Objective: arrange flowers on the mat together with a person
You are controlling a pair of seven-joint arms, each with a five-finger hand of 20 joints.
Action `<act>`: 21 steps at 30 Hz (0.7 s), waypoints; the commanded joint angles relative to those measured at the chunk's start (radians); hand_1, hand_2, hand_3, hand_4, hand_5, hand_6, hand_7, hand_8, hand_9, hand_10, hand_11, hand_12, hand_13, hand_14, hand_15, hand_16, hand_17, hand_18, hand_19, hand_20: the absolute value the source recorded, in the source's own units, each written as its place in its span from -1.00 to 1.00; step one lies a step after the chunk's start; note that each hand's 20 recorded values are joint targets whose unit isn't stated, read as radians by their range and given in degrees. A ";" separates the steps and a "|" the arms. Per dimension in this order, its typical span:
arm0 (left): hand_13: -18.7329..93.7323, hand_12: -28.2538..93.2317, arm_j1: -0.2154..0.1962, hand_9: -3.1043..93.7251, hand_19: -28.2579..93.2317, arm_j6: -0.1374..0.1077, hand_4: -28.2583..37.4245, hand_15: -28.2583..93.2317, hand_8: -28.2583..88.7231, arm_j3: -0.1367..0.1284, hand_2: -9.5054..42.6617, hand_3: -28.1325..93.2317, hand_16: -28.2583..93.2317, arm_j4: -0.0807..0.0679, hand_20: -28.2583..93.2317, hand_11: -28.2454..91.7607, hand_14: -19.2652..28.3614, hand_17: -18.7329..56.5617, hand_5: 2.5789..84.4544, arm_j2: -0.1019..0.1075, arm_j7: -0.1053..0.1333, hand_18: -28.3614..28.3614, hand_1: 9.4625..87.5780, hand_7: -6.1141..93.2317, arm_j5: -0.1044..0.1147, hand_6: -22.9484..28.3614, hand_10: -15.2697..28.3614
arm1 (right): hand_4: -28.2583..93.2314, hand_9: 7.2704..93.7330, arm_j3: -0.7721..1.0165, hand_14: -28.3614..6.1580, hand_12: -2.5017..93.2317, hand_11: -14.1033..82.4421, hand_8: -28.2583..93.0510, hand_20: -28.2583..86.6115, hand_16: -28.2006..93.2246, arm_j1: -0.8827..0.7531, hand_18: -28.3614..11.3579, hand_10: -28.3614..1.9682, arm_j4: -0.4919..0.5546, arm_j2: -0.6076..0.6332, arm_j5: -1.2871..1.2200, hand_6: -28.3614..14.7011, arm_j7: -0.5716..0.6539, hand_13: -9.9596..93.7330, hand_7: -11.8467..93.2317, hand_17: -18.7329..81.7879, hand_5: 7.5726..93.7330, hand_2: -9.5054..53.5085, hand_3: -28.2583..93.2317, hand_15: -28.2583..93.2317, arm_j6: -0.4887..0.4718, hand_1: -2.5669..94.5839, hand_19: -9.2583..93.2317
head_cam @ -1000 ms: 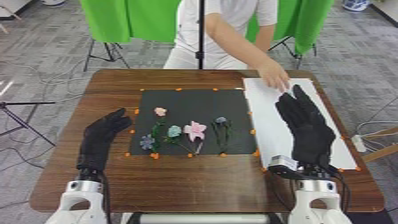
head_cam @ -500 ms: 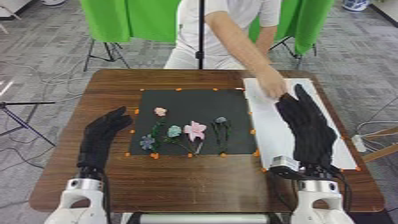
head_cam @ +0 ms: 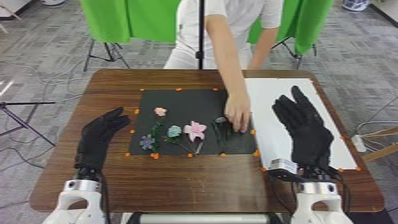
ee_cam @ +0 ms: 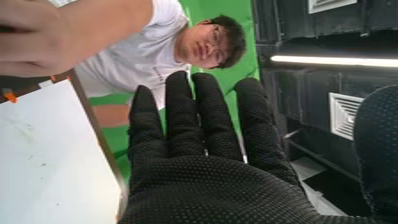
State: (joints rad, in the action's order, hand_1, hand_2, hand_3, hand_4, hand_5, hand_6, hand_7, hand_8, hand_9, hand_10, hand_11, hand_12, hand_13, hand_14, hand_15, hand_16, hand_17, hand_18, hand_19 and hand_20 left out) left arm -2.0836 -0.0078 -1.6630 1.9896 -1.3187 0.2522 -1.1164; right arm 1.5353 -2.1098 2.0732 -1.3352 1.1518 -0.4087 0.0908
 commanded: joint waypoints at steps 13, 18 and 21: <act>0.05 -0.30 0.000 0.09 -0.40 0.009 -0.87 -0.26 -0.61 -0.004 -0.51 0.55 -0.49 -0.012 -0.21 -0.24 0.60 -0.32 0.18 0.006 -0.001 0.49 -0.65 -0.68 0.008 0.12 0.38 | -0.86 -0.22 -0.007 0.15 -0.77 -0.62 -0.69 -0.04 -0.42 -0.009 -0.15 0.06 -0.002 0.001 0.007 0.38 -0.005 -0.17 -0.57 -0.24 -0.36 -0.55 0.78 -0.32 -0.003 -0.84 -0.80; 0.05 -0.30 0.002 0.09 -0.40 0.006 -0.86 -0.26 -0.61 -0.005 -0.51 0.56 -0.49 -0.013 -0.21 -0.25 0.60 -0.32 0.18 0.004 0.007 0.49 -0.65 -0.68 0.009 0.12 0.38 | -0.86 -0.22 -0.009 0.15 -0.77 -0.62 -0.69 -0.04 -0.42 0.003 -0.14 0.06 -0.005 0.006 0.007 0.37 -0.009 -0.17 -0.57 -0.24 -0.33 -0.55 0.78 -0.32 -0.003 -0.84 -0.80; 0.05 -0.30 -0.002 0.09 -0.40 0.010 -0.86 -0.27 -0.61 -0.007 -0.51 0.56 -0.49 -0.011 -0.21 -0.25 0.60 -0.32 0.18 0.001 0.005 0.49 -0.65 -0.68 0.006 0.12 0.39 | -0.86 -0.22 -0.011 0.15 -0.77 -0.62 -0.69 -0.04 -0.42 0.006 -0.14 0.06 -0.007 0.006 0.006 0.37 -0.004 -0.18 -0.57 -0.24 -0.32 -0.55 0.78 -0.32 -0.003 -0.84 -0.80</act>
State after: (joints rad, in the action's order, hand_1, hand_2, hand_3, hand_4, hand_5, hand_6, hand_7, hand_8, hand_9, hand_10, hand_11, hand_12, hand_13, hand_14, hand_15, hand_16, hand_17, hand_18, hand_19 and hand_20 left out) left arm -2.0810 -0.0071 -1.6649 1.9864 -1.3127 0.2559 -1.1129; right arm 1.5298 -2.1067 2.0679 -1.3337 1.1531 -0.4080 0.0910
